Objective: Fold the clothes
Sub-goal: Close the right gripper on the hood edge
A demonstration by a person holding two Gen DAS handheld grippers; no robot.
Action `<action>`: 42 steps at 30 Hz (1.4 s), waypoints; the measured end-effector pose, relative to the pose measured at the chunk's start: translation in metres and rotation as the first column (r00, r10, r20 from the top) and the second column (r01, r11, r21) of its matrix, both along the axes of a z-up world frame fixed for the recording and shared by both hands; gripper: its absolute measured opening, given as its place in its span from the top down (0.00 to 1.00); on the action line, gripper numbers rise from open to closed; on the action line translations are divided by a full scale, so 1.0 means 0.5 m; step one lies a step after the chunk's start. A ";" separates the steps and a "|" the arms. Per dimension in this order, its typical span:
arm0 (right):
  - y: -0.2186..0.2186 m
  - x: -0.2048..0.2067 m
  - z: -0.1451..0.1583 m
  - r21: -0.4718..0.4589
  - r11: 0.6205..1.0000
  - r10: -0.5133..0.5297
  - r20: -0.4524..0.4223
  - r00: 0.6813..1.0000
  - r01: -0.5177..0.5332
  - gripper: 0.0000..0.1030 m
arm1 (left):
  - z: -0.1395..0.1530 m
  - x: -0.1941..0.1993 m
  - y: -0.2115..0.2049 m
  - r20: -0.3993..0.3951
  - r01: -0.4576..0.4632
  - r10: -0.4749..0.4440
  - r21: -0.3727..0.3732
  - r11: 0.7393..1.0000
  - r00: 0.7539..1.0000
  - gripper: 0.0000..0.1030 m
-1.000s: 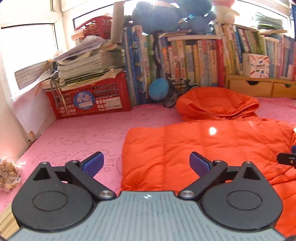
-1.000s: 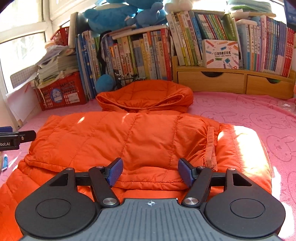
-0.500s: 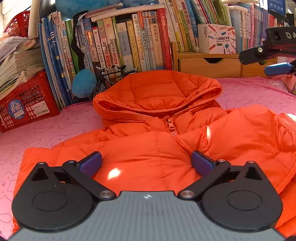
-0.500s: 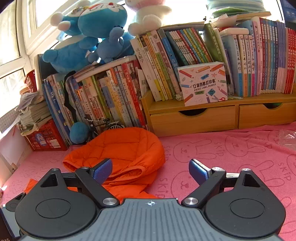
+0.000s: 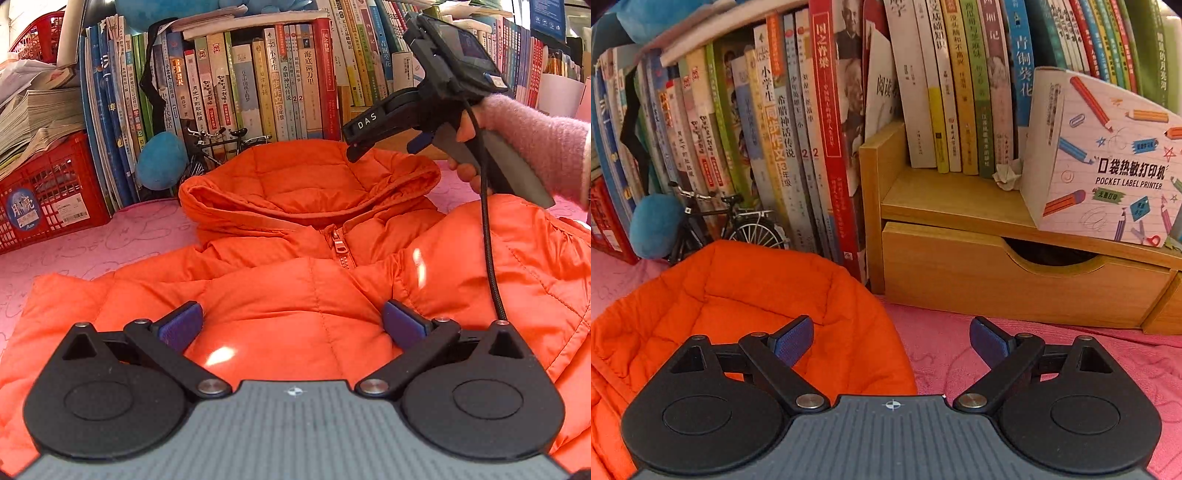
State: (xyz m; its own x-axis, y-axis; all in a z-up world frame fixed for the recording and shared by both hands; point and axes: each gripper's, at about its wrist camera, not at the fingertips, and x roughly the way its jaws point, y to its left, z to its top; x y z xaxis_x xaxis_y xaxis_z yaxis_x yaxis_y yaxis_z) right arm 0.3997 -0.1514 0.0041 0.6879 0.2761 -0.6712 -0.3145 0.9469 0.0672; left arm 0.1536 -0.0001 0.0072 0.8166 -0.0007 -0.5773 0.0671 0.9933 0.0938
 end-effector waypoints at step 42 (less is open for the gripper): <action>-0.024 -0.246 0.156 0.160 0.987 -0.022 0.059 0.998 0.013 0.34 | -0.032 -0.012 0.066 0.007 0.005 -0.004 -0.086 0.996 1.000 0.00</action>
State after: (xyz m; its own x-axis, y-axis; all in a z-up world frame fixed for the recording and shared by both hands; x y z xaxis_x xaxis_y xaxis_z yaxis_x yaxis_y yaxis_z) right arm 0.2764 -0.1635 0.0823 0.7315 0.3641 -0.5764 -0.3061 0.9309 0.1995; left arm 0.1478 0.0331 -0.0089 0.8201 -0.0538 -0.5697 0.0712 0.9974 0.0083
